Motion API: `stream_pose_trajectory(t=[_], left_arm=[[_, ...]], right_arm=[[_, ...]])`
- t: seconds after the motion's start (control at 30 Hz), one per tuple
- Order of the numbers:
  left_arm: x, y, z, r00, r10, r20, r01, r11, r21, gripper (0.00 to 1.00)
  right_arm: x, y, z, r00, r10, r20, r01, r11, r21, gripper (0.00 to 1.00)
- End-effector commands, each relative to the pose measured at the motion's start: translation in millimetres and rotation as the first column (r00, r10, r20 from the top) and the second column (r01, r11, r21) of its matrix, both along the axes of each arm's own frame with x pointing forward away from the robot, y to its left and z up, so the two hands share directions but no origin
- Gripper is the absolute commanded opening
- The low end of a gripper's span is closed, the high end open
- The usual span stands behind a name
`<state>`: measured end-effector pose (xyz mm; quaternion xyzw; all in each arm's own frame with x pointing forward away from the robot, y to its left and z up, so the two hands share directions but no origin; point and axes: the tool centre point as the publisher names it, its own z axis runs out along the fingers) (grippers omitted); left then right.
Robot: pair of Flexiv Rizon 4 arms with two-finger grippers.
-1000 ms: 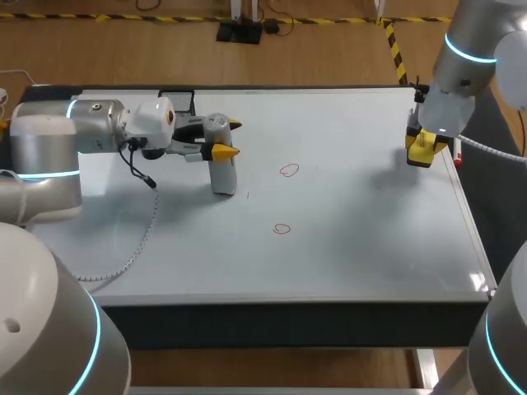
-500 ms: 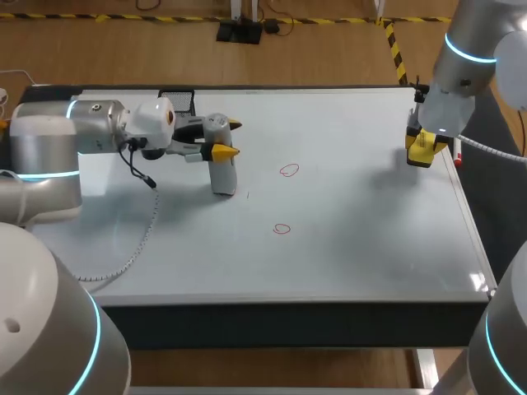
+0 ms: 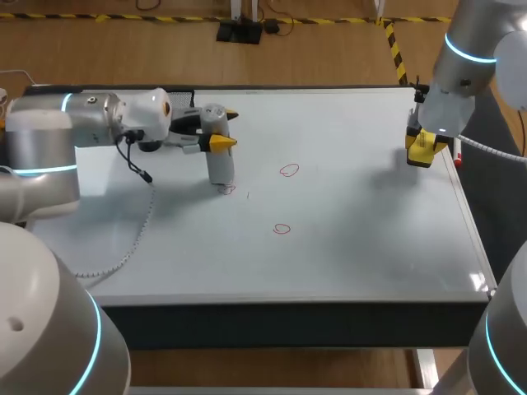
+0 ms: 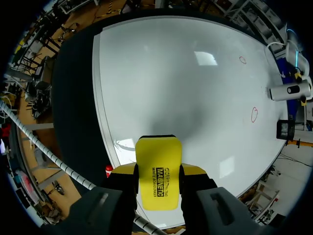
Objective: Pick up the inspection probe, press it on each red-marked spot on the whiteboard one by one, put down the probe, pick up the eraser, and wipe off all the red marks.
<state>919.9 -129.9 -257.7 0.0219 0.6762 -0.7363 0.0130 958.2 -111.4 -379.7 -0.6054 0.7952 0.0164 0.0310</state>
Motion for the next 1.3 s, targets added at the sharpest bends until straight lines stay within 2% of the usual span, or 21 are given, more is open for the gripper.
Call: stream_pose_trajectory(t=[0.03, 0.37, 0.5, 0.97, 1.3], left_arm=[[-3.6, 19, 13.0, 0.999, 0.044, 0.006, -0.044, 0.999, 0.011, 0.00], [6.6, 69, 27.2, 0.987, 0.156, 0.036, -0.157, 0.987, 0.032, 0.00], [4.7, 87, 30.5, 0.978, 0.207, 0.037, -0.208, 0.978, 0.028, 0.00], [3.1, 160, 25.8, 0.927, 0.374, 0.034, -0.375, 0.926, 0.034, 0.00], [-1.8, 194, 24.6, 0.887, 0.460, 0.026, -0.461, 0.887, 0.038, 0.00]], right_arm=[[0.3, 0, 1, 1.000, 0.002, 0.001, -0.002, 1.000, -0.003, 0.00], [0.3, 0, 1, 1.000, 0.002, 0.001, -0.002, 1.000, -0.003, 0.00], [0.3, 0, 1, 1.000, 0.002, 0.001, -0.002, 1.000, -0.003, 0.00], [0.3, 0, 1, 1.000, 0.002, 0.001, -0.002, 1.000, -0.003, 0.00], [0.3, 0, 1, 1.000, 0.002, 0.001, -0.002, 1.000, -0.003, 0.00]])
